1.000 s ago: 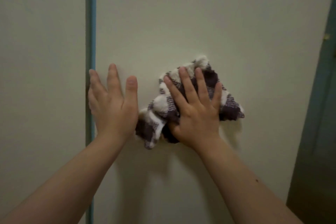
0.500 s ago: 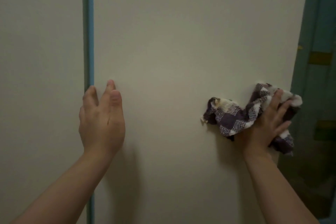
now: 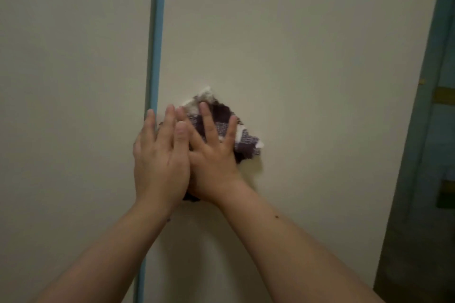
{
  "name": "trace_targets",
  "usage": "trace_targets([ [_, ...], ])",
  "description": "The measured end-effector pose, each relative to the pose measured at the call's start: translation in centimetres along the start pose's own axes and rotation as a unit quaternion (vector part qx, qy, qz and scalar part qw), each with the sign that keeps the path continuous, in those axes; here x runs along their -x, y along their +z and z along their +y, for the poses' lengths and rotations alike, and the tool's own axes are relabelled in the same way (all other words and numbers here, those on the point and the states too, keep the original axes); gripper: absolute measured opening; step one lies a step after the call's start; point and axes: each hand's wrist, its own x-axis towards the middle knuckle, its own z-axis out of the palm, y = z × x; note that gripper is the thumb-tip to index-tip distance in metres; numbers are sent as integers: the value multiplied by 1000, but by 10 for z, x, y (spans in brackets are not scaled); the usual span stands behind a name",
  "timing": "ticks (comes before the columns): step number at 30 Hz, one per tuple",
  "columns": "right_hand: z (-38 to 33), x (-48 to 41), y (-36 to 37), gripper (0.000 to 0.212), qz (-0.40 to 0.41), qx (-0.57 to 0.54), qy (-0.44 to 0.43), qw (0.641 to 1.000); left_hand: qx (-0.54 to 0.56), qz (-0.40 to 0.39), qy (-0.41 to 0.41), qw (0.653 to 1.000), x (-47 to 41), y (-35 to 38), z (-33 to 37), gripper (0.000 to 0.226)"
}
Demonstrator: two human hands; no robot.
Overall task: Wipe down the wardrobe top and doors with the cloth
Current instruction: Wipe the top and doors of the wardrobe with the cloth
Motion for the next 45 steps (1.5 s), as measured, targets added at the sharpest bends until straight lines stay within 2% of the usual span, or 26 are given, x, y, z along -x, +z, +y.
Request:
trace_targets([
  [4,10,-25,-5,76,-28,32,-83,996,-62,-11,38,997,-4,-4,6,80],
  [6,27,-36,-10,72,-5,42,-77,996,-54,-15,40,998,-9,-5,9,80],
  [8,53,-41,-16,67,37,21,-27,999,-44,-33,49,997,-14,-6,10,82],
  [11,107,-35,-28,71,63,18,47,997,-42,-66,43,996,-20,-10,11,74],
  [15,173,-8,-41,77,42,19,159,986,-47,-75,38,995,-22,-10,13,73],
  [18,204,18,-52,81,15,0,267,964,-44,-74,12,996,-23,-9,19,75],
  [21,216,38,-58,87,17,-23,335,942,-49,-75,4,996,-23,-8,22,76],
  [29,190,13,-60,84,-26,-42,417,908,-37,-64,-34,997,-25,-9,34,77],
  [34,145,-32,-63,88,-64,-40,342,937,-98,-59,-58,992,-28,0,51,65],
  [36,122,-46,-63,86,-91,-29,262,960,-94,-52,-68,992,-30,5,59,67],
  [39,84,-62,-60,80,-123,-32,114,985,-89,-30,-65,993,-32,7,60,82],
  [42,53,-71,-59,69,-169,-2,-9,986,-58,-5,-49,997,-32,5,56,79],
  [45,49,-81,-59,71,-196,57,-74,976,-54,5,-49,997,-35,0,55,82],
])
